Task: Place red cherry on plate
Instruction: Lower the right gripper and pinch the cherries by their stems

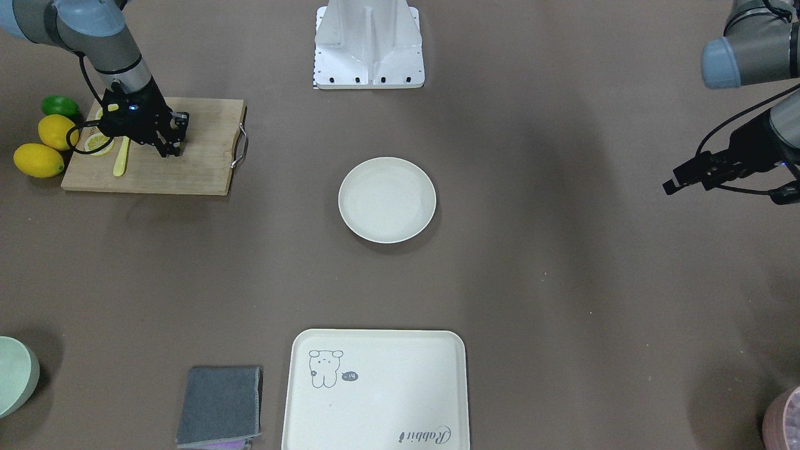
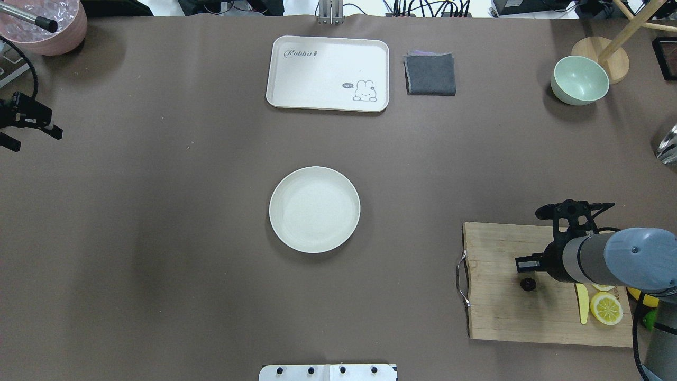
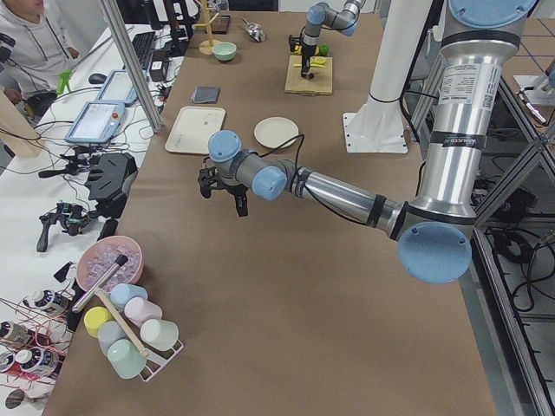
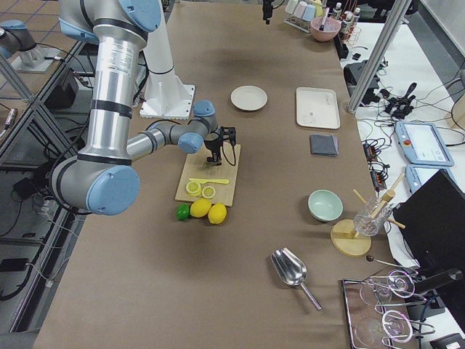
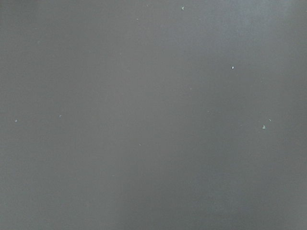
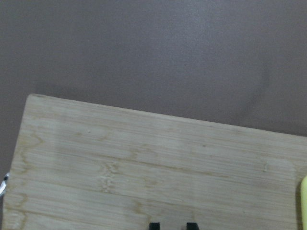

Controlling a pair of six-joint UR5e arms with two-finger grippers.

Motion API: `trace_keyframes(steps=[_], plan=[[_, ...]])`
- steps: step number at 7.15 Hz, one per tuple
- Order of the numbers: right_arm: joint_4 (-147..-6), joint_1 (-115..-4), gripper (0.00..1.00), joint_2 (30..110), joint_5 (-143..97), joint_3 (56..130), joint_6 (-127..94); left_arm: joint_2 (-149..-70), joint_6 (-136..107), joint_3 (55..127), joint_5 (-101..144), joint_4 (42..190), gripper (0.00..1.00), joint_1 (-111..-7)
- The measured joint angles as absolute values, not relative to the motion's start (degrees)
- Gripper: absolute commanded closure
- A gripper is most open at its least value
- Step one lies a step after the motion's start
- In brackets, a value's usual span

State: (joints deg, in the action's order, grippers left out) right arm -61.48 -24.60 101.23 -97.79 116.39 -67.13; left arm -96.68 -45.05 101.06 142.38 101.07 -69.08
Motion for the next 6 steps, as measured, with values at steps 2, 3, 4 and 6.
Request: trace_keyframes(steps=[2, 3, 4, 6], plan=[[-61.58, -24.08, 1.0, 101.09, -97.55, 116.86, -67.42, -96.69, -45.08, 101.22, 142.32, 101.07, 0.04, -69.08], [-62.3, -24.33, 1.0, 100.92, -98.52, 117.97, -67.37, -96.76, -45.29, 101.24, 142.28, 101.07, 0.04, -69.08], [-64.42, -25.23, 1.0, 100.63, -100.57, 119.95, -67.14, -96.81, -45.84, 101.35, 142.07, 101.07, 0.04, -69.07], [-74.01, -29.83, 1.0, 97.25, -107.01, 125.02, -66.45, -96.85, -46.65, 101.9, 141.53, 101.07, 0.04, -69.0]])
